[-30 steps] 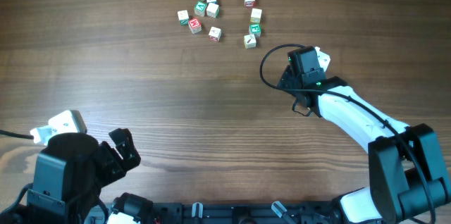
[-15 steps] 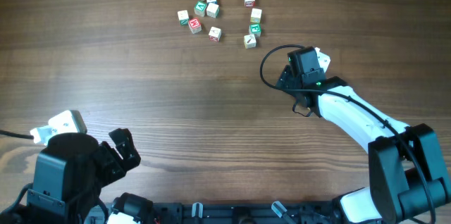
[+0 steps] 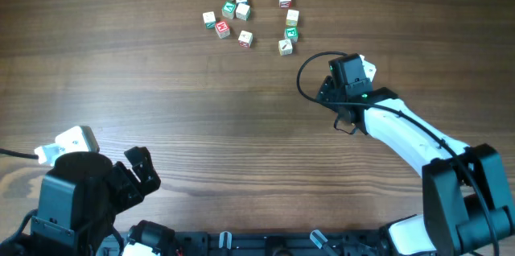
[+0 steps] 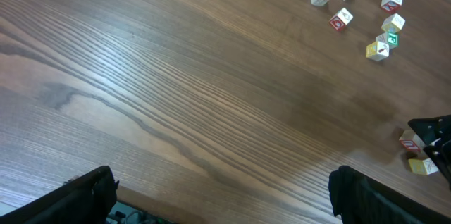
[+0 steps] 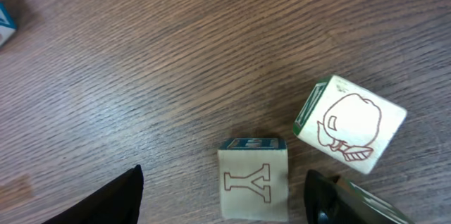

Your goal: Form a circle

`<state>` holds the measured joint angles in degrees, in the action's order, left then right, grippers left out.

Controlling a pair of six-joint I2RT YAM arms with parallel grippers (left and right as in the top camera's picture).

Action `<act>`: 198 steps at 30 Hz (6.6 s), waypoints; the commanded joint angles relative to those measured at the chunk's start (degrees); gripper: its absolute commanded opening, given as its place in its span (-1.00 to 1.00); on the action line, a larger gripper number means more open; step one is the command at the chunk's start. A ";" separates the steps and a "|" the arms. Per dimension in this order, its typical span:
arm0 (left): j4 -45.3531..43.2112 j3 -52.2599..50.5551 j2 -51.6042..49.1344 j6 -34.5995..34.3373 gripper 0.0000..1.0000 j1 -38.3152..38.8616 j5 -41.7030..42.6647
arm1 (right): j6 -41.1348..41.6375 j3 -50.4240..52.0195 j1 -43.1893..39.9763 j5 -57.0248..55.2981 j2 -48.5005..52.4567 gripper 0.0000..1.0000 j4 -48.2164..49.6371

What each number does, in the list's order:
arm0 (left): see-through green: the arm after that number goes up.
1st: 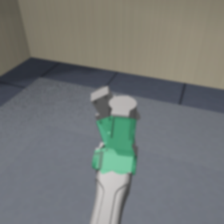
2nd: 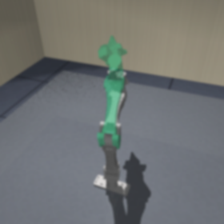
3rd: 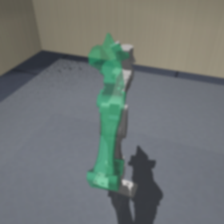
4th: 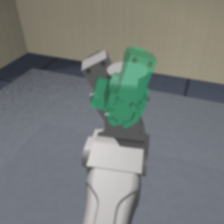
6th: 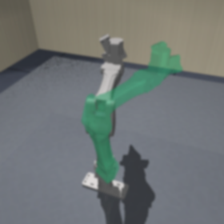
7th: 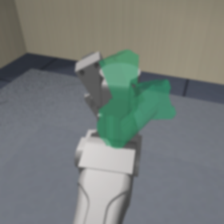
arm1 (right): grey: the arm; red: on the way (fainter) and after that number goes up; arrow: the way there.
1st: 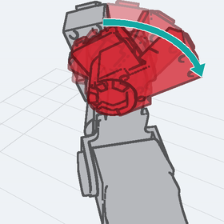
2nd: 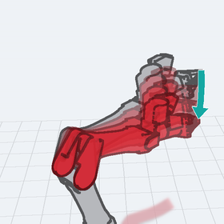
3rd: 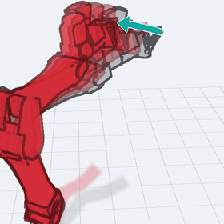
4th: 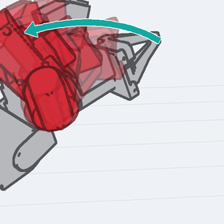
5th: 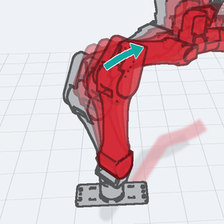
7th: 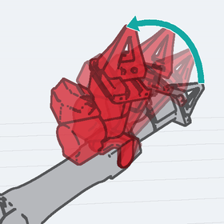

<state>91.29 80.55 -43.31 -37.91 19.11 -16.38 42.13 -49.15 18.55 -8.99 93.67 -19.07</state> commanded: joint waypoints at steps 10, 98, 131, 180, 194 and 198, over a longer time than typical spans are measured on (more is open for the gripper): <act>-0.13 0.00 -0.13 -0.72 1.00 -0.28 0.28 | 0.37 -1.11 -0.20 -10.58 -6.86 0.49 -0.61; -0.13 0.00 -0.13 -0.72 1.00 -0.28 0.28 | -1.64 -1.20 -6.21 -0.39 3.19 0.55 8.68; -0.13 0.00 -0.13 -0.72 1.00 -0.28 0.28 | 30.23 11.04 -5.77 3.91 -13.38 -0.91 -12.66; -0.13 0.00 -0.13 -0.72 1.00 -0.28 0.28 | 26.88 11.02 -5.88 4.81 -8.37 -0.91 -3.80; -0.13 0.00 -0.13 -0.72 1.00 -0.28 0.28 | 26.82 11.02 -5.88 4.59 -8.37 -0.91 -2.60; -0.13 0.00 -0.13 -0.72 1.00 -0.28 0.28 | 26.80 11.02 -5.88 4.59 -8.37 -0.92 -2.40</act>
<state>91.26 80.55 -43.31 -37.91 19.09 -16.40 69.32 -38.06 12.45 -4.69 84.66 -21.74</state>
